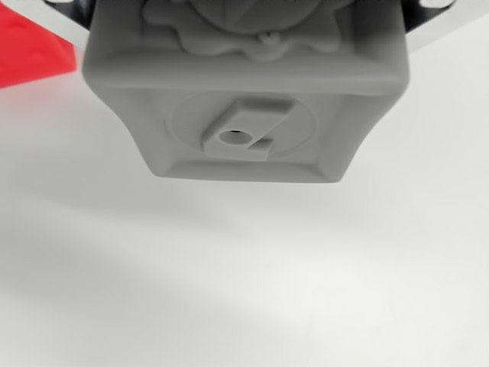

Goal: Destack cube

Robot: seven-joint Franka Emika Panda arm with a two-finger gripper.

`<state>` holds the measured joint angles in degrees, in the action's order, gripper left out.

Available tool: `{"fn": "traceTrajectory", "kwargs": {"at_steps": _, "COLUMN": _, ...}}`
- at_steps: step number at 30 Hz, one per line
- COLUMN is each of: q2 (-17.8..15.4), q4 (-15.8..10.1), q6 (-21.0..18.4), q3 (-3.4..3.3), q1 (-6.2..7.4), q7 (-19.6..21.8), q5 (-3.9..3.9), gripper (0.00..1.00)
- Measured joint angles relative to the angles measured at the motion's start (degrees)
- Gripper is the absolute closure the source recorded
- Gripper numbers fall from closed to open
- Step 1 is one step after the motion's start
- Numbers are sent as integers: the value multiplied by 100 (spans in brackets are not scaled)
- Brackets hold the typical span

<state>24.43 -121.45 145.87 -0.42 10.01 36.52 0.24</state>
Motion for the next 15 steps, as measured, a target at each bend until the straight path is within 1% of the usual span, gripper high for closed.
{"fn": "traceTrajectory", "kwargs": {"at_steps": 15, "q2": 227, "q4": 267, "q6": -23, "q3": 0, "q1": 253, "q7": 591, "q5": 0, "gripper": 100}}
